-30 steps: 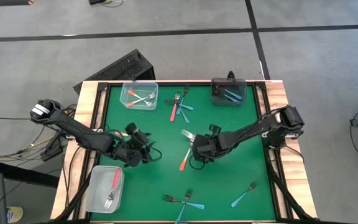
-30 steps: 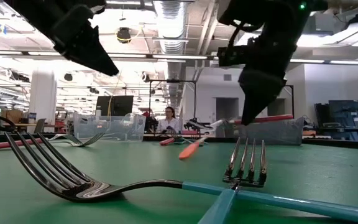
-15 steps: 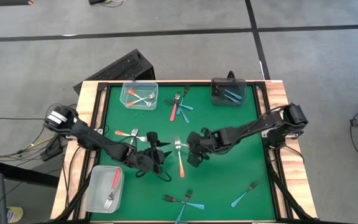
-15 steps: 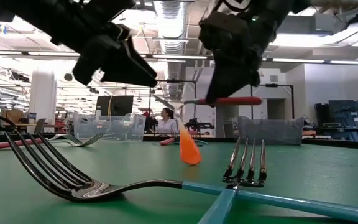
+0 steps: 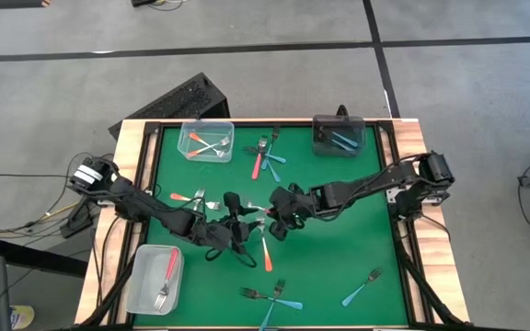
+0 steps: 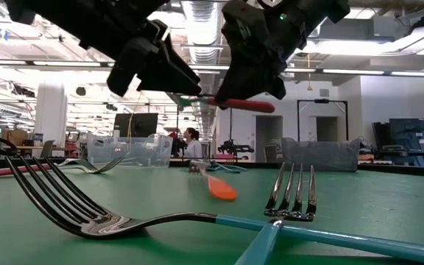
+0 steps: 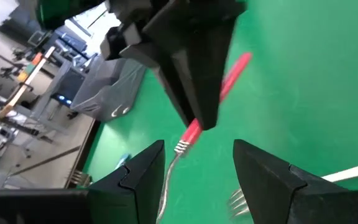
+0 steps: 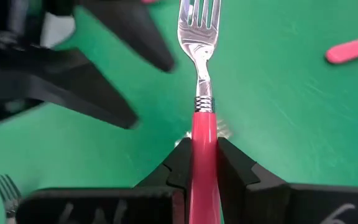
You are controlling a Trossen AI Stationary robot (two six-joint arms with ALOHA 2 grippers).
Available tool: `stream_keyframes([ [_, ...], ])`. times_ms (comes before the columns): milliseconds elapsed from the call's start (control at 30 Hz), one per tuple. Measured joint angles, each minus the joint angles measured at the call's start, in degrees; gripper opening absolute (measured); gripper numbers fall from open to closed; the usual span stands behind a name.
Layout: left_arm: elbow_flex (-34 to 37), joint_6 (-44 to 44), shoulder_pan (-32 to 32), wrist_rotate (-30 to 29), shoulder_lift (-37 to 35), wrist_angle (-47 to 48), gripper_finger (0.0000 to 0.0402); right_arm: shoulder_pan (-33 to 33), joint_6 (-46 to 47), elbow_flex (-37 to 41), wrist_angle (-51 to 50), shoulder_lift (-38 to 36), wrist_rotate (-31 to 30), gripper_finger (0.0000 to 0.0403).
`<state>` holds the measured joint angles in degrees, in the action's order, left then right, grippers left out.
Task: Sort silverware by color (type)
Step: Put the pink fork into the white bin
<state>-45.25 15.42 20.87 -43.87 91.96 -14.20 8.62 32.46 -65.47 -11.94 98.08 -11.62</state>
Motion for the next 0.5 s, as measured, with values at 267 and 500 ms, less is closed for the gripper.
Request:
stream_keyframes([
  [267,0.0,0.6,-1.7,-0.3,0.0,1.6,0.0155,1.3,-1.4,0.0,0.8,0.0,1.7,0.0065],
  [500,0.0,0.6,-1.8,0.9,0.0,5.1,0.0054,1.6,-2.3,0.0,0.9,0.0,1.5,0.0065],
])
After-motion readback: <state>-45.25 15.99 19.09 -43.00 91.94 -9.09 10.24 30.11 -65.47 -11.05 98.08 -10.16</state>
